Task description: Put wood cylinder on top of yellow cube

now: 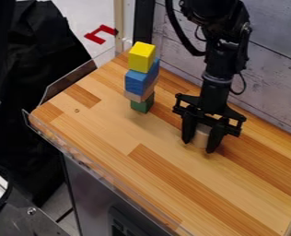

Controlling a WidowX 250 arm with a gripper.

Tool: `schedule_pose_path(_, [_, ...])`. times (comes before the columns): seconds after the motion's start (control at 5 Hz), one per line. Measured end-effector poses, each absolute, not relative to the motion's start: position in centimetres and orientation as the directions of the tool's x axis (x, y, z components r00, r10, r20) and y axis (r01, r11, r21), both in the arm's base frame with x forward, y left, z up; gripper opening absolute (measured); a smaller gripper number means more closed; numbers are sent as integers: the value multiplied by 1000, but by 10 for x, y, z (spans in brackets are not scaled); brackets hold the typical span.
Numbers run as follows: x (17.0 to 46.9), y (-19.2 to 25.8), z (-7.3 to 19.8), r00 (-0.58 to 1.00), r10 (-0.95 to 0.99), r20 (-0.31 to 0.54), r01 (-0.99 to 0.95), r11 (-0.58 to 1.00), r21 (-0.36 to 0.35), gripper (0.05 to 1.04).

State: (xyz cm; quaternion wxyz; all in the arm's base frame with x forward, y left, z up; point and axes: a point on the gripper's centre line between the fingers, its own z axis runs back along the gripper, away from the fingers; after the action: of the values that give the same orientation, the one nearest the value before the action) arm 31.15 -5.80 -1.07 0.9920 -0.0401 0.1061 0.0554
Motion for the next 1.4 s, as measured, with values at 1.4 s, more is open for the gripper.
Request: schedule_pose_path(1.4, [317, 23, 157, 941, 338, -3, -338, 941, -29, 552])
